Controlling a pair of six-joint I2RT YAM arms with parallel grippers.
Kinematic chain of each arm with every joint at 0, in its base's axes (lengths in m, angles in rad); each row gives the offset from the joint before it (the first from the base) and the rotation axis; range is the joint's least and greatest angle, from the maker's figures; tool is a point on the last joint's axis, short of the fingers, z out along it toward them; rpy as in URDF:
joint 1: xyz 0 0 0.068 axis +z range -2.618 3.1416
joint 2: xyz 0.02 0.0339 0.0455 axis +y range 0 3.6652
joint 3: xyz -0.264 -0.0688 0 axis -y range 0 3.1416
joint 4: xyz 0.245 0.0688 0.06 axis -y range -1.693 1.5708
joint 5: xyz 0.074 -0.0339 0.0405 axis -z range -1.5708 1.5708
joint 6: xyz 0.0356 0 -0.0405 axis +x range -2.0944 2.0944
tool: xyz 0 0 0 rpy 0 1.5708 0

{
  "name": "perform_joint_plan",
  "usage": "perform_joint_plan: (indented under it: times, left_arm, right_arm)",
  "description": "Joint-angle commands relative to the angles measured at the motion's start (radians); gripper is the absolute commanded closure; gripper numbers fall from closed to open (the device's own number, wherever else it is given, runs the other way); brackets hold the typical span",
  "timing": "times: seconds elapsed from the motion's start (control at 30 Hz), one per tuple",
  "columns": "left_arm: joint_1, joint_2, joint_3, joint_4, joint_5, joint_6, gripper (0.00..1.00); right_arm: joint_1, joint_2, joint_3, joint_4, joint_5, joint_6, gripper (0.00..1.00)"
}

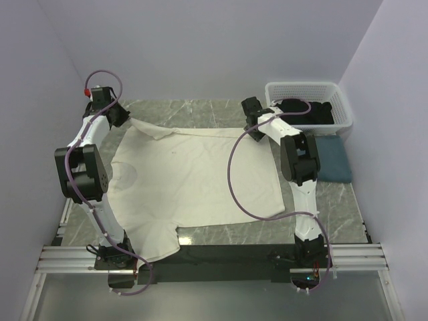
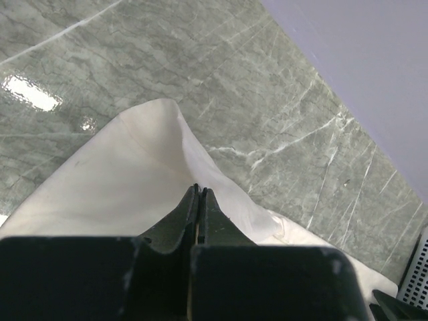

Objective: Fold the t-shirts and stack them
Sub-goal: Fold the tshirt

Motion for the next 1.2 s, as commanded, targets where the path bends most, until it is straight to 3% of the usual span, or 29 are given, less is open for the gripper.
perform_joint_plan:
  times: [0.0, 0.17, 0.5, 0.87, 1.17]
  left_arm:
    - [0.005, -0.069, -0.010, 0.028, 0.004, -0.006, 0.99]
    - [0.006, -0.071, -0.013, 0.025, 0.006, -0.006, 0.99]
    - [0.016, -0.080, -0.019, 0.026, 0.007, -0.018, 0.99]
    - [0.023, -0.179, -0.100, 0.000, -0.012, -0.055, 0.99]
    - [0.049, -0.317, -0.201, -0.064, -0.051, -0.092, 0.99]
  right_arm:
    - [-0.007, 0.020, 0.057, -0.004, 0.030, 0.016, 0.53]
    - [-0.009, 0.028, 0.073, -0.005, 0.025, 0.019, 0.61]
    - [-0.014, 0.017, 0.057, 0.002, 0.028, -0.001, 0.99]
    - [-0.015, -0.093, -0.070, 0.051, 0.019, -0.058, 1.00]
    - [-0.026, -0.177, -0.094, 0.042, 0.008, -0.234, 1.00]
